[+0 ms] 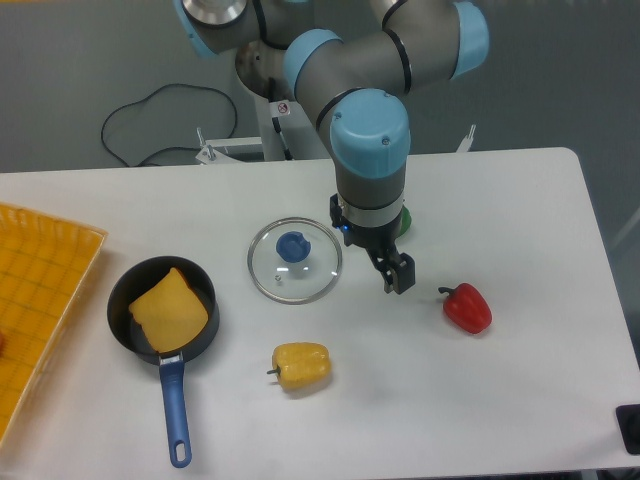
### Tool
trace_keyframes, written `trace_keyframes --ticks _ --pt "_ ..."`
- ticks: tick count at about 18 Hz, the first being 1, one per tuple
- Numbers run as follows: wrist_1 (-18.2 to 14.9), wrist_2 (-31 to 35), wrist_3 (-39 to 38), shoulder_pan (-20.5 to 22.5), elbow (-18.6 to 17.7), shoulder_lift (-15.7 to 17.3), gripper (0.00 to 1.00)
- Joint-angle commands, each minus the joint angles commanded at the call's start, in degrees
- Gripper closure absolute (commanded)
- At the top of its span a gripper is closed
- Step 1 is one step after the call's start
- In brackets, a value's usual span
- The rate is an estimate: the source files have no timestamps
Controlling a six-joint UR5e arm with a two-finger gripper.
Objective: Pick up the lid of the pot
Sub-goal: 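Move the gripper over the blue knob of the glass lid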
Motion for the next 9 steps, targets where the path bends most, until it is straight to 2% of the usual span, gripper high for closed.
trace_keyframes --ticks 5,7,9 --pt "0.09 -0.88 -0.18 -1.05 -2.19 1.23 0.00" --pt "0.35 -1.06 -0.61 -1.32 -4.82 1.67 0.00" --pt "0.79 -1.06 -1.84 -1.32 -9.12 4.12 0.00"
